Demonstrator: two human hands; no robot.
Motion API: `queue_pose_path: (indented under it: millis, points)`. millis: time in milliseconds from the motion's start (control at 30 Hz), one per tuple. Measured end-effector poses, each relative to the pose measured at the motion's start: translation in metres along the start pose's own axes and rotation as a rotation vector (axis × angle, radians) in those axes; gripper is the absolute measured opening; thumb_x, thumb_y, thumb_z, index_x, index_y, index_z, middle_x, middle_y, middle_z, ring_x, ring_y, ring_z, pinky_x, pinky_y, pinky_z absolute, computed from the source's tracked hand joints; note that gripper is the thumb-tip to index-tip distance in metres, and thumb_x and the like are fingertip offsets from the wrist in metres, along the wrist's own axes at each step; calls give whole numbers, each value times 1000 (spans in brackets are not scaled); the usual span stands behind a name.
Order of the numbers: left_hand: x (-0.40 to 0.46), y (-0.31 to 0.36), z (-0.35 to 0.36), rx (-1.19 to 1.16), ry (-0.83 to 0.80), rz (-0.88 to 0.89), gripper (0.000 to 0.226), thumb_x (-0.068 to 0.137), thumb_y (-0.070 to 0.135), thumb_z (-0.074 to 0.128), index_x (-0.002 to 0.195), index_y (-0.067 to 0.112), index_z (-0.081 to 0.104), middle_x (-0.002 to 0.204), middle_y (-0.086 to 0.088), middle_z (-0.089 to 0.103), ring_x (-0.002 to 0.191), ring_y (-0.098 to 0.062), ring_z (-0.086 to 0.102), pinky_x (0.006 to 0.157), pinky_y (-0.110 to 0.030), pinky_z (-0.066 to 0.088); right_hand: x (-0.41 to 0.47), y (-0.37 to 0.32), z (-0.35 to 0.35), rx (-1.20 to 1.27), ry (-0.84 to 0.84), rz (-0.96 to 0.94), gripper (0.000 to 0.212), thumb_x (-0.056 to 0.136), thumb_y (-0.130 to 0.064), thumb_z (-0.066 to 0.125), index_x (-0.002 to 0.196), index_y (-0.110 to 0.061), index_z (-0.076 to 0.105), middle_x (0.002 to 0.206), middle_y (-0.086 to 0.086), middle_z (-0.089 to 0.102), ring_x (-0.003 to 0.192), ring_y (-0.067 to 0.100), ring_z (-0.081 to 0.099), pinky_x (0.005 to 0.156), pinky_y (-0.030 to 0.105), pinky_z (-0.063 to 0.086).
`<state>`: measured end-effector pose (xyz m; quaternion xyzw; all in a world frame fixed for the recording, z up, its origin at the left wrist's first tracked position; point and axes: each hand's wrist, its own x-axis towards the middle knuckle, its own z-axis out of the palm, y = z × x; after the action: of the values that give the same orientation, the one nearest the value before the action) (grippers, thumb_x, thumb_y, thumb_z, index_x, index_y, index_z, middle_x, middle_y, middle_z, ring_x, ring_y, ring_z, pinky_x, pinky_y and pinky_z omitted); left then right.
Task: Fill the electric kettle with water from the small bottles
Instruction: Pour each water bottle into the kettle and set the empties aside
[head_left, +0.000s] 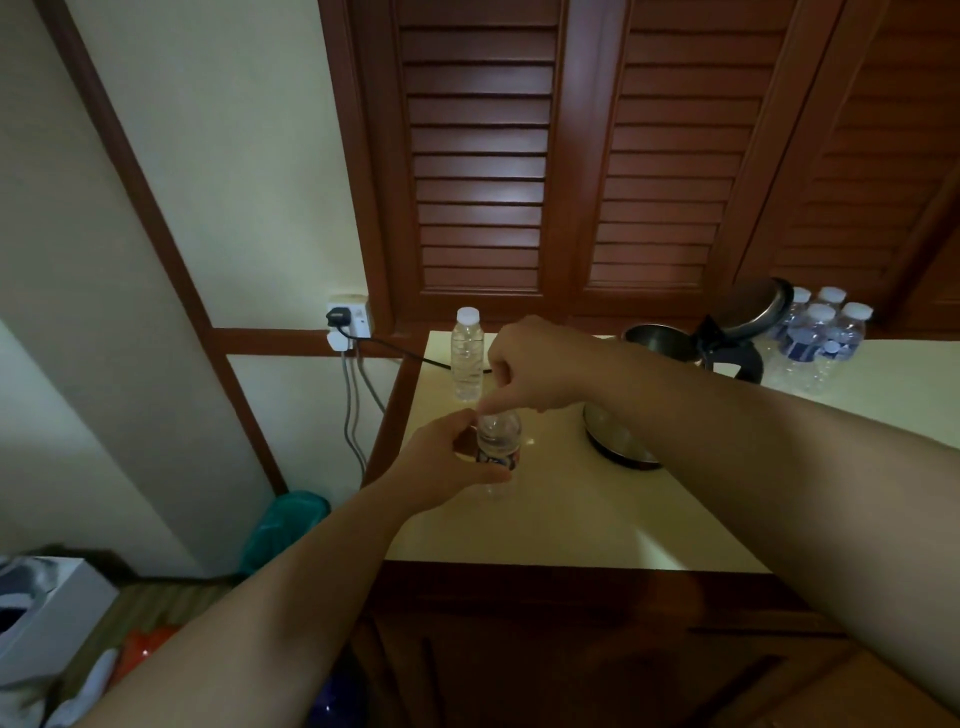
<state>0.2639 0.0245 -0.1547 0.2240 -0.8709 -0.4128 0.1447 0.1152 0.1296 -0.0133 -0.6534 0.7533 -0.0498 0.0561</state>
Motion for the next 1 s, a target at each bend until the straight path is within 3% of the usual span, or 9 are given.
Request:
queue_pose_path:
  millis: [133, 233, 367, 467, 600, 767, 800, 900, 1000]
  points:
    - [-2, 2, 0, -15, 2, 8, 57, 74, 36, 92, 124, 32, 64, 108, 13, 73, 99, 2, 68, 96, -34, 58, -3, 1, -5, 82, -43, -66, 15, 87, -27, 80, 97, -18, 73, 92, -5, 71, 81, 8, 68, 66, 22, 49]
    - [-3, 3, -1, -19, -9, 9, 58, 75, 35, 91, 125, 32, 63, 110, 14, 73, 101, 2, 68, 97, -34, 57, -10, 3, -14, 154, -20, -111, 24, 87, -20, 77, 110, -24, 74, 104, -11, 68, 93, 3, 64, 75, 21, 51]
    - [-4, 6, 0, -25, 3, 8, 58, 74, 31, 93, 124, 29, 63, 109, 11, 74, 100, -1, 69, 96, -34, 58, -32, 25, -8, 270, 117, -6, 20, 89, -28, 75, 108, -23, 77, 99, -10, 72, 91, 7, 67, 80, 32, 59]
    - [-5, 7, 3, -26, 34, 8, 57, 74, 32, 92, 123, 31, 63, 109, 12, 73, 101, -3, 68, 95, -35, 58, -57, 50, 23, 261, 91, 136, 29, 86, -40, 79, 109, -23, 75, 96, -8, 69, 87, 8, 66, 81, 36, 59]
    - [-6, 8, 13, -47, 69, -13, 50, 79, 36, 88, 121, 33, 61, 113, 15, 71, 106, -3, 67, 96, -32, 56, -82, 69, 79, 246, 3, 223, 17, 91, -43, 75, 94, -30, 64, 92, -10, 61, 82, 6, 61, 70, 25, 49]
    - [-4, 17, 24, -43, 153, 6, 42, 84, 39, 84, 118, 32, 62, 105, 18, 71, 95, 4, 67, 81, -16, 50, -93, 77, 127, 230, 12, 281, 13, 93, -41, 72, 89, -34, 62, 88, -15, 54, 78, 2, 53, 67, 21, 39]
    - [-3, 19, 26, -53, 172, 10, 43, 83, 39, 85, 118, 30, 62, 105, 17, 71, 94, 3, 67, 80, -16, 50, -95, 77, 131, 228, 9, 283, 11, 93, -42, 70, 91, -34, 64, 94, -13, 57, 84, 5, 56, 72, 24, 44]
    - [4, 27, 30, -100, 234, 7, 43, 83, 36, 86, 117, 26, 62, 105, 12, 72, 94, -4, 70, 81, -21, 54, -106, 82, 133, 178, 25, 287, 46, 93, -49, 64, 131, -24, 64, 125, -7, 55, 114, 12, 53, 98, 32, 48]
    - [13, 40, 30, -117, 284, 20, 42, 83, 35, 86, 116, 25, 62, 105, 8, 72, 94, -9, 71, 85, -33, 59, -124, 98, 129, 209, 88, 293, 35, 97, -45, 62, 120, -20, 67, 120, -6, 56, 110, 13, 54, 93, 29, 45]
